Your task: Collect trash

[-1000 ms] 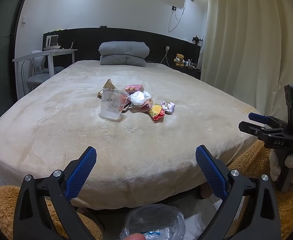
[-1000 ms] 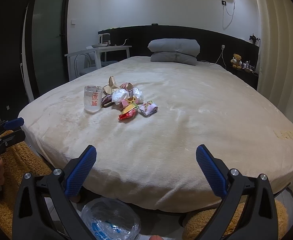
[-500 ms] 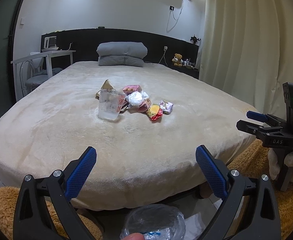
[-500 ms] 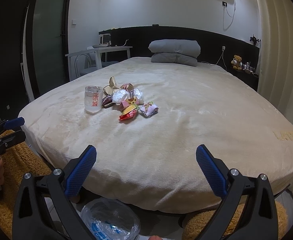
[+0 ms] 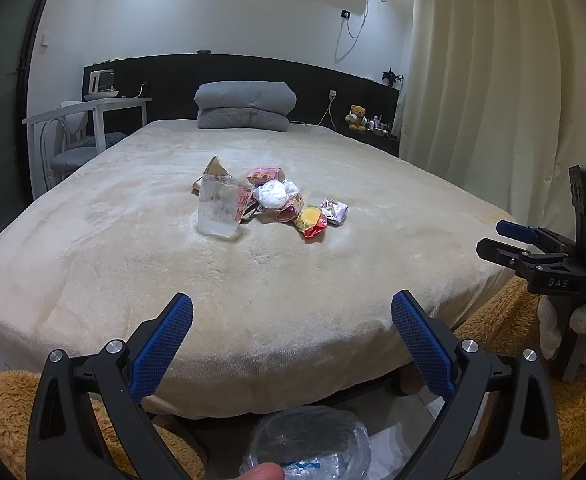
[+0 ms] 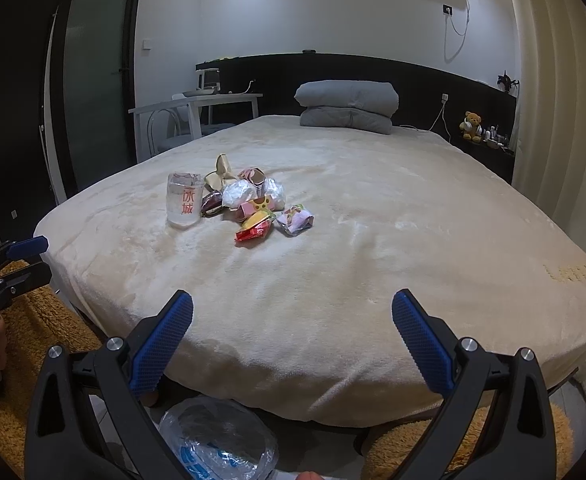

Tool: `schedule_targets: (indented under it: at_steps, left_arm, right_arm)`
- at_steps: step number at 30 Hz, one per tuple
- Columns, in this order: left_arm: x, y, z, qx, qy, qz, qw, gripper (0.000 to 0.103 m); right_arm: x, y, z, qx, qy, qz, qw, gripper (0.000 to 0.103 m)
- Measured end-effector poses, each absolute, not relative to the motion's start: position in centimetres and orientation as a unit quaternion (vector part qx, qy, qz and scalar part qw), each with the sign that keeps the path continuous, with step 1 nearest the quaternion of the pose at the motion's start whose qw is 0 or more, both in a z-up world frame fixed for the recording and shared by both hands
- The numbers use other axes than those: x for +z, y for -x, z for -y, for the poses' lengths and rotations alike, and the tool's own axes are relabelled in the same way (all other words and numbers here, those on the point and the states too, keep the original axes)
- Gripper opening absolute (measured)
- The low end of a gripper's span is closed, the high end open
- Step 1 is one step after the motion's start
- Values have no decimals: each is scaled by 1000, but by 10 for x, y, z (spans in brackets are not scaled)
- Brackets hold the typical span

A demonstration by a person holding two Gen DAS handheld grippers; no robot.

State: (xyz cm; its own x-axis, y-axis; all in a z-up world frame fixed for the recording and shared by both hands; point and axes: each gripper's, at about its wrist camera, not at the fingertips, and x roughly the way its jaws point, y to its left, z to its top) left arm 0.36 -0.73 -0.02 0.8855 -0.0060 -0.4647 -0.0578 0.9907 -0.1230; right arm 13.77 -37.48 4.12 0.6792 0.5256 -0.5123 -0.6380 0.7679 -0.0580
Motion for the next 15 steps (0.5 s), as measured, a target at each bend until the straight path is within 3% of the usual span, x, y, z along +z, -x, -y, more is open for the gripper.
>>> schedule_targets:
  at_steps: [15]
  left_arm:
    - [-1, 0, 4, -5, 83, -237, 968, 97]
  right_arm:
    - [44, -135, 379, 322, 110, -238, 910, 99]
